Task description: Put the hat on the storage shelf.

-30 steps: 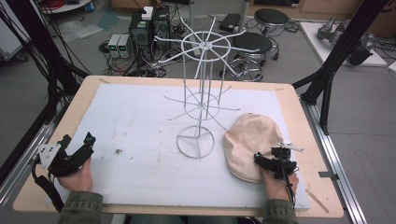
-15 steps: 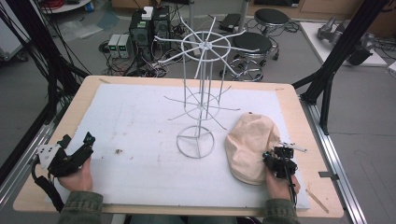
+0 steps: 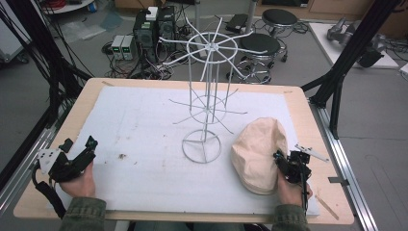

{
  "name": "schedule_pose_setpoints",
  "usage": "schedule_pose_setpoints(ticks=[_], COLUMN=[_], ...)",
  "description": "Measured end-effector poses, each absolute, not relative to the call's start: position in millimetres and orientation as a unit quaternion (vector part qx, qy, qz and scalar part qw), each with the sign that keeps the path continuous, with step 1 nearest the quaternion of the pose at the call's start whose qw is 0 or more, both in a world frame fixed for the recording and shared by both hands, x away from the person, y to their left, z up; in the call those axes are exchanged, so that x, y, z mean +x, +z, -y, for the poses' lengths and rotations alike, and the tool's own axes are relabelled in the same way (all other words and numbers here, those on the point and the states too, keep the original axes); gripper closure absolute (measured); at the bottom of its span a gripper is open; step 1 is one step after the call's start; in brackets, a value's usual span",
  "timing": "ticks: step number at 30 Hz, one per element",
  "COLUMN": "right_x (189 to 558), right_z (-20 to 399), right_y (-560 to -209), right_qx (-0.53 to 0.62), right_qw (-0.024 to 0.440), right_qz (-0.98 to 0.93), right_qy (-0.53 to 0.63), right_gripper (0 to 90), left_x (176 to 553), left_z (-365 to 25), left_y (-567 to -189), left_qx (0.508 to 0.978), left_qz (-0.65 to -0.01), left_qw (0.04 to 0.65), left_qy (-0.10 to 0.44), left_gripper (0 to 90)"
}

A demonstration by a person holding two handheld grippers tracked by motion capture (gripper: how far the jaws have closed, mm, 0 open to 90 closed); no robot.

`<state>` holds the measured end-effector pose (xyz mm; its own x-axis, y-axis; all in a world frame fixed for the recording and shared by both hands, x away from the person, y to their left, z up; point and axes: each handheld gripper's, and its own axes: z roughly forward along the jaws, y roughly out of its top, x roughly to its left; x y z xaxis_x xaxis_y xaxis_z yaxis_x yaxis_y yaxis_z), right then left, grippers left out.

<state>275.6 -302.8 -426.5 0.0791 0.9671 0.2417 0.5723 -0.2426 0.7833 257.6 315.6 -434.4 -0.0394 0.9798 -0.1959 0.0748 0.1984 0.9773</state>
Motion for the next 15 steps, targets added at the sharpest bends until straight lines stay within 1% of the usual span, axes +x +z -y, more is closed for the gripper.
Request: schedule_pose_setpoints(ticks=[9, 15], right_x=[272.2, 270.7], right_z=[304.5, 305.1], right_y=[-423.6, -421.2], right_qx=[0.685, 0.675], right_qw=[0.249, 0.254], right_qz=[-0.543, -0.545], right_qy=[0.417, 0.426], right_gripper=[77.0, 77.0], left_x=[258.2, 258.5], left_z=[-315.0, -314.3], left_y=[-434.7, -434.8], left_qx=[0.461, 0.461], left_qz=[-0.574, -0.573], left_qw=[0.520, 0.522], left_qy=[0.434, 0.433], left_gripper=[23.2, 23.3])
